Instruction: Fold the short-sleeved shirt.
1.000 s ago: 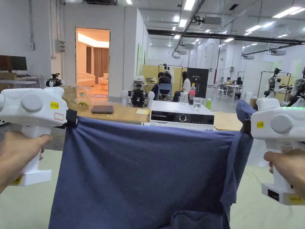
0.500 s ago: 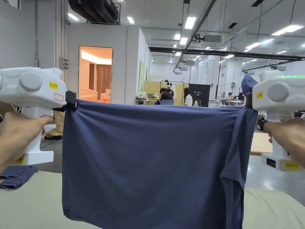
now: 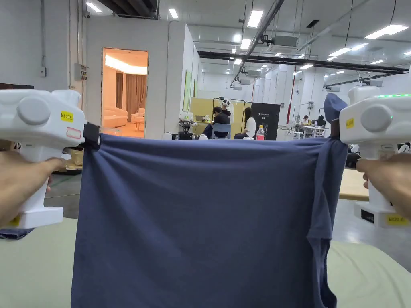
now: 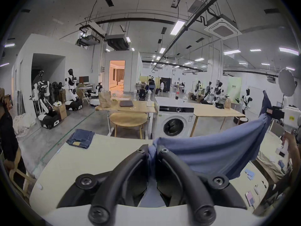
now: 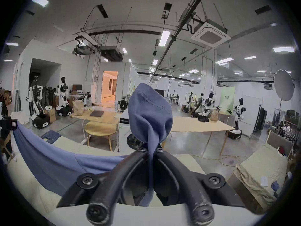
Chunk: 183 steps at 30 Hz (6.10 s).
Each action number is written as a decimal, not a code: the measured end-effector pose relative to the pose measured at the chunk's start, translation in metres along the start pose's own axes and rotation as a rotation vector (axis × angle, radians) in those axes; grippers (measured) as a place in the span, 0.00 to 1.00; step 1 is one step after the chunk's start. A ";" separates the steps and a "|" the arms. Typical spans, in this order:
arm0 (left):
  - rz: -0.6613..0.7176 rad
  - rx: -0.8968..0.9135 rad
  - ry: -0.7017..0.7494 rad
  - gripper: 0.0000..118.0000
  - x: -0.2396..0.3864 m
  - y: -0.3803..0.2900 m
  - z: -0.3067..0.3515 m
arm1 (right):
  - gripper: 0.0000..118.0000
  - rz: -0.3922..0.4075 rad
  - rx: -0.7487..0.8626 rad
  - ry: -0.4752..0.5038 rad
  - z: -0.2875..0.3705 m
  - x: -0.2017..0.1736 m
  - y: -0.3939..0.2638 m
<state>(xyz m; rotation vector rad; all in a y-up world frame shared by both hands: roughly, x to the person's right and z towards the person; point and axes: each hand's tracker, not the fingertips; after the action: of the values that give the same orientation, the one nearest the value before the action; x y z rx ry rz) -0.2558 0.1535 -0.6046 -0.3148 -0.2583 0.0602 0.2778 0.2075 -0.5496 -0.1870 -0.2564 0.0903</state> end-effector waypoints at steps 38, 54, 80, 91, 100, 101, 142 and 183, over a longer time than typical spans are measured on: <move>0.136 -0.267 -0.071 0.02 0.000 -0.320 0.160 | 0.02 0.009 -0.385 0.180 0.177 0.002 -0.288; 0.129 -0.499 0.014 0.04 0.000 -0.430 0.119 | 0.34 -0.051 -0.586 0.148 0.150 -0.044 -0.430; -0.010 -0.164 0.093 0.00 0.063 -0.376 0.082 | 0.00 -0.140 -0.098 0.221 0.157 -0.132 -0.391; 0.266 -0.516 0.088 0.00 -0.057 -0.344 -0.067 | 0.00 -0.079 -0.210 0.234 0.114 -0.126 -0.406; 0.233 -0.770 0.124 0.48 -0.082 -0.348 -0.168 | 0.00 -0.054 -0.299 0.207 0.086 -0.103 -0.427; 0.228 -0.807 0.115 0.48 -0.082 -0.351 -0.175 | 0.00 -0.052 -0.305 0.198 0.085 -0.101 -0.428; 0.070 -0.630 0.114 0.00 -0.057 -0.328 -0.126 | 0.04 -0.063 -0.955 0.165 -0.183 -0.045 -0.418; 0.055 0.011 0.106 0.00 -0.054 0.004 0.026 | 0.04 -0.037 -0.014 0.090 -0.019 -0.011 -0.042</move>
<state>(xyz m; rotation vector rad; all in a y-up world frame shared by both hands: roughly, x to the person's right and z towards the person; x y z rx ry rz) -0.3150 0.1595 -0.5950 -0.3135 -0.1442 0.0994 0.2752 0.1622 -0.5621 -0.1993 -0.1707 0.0436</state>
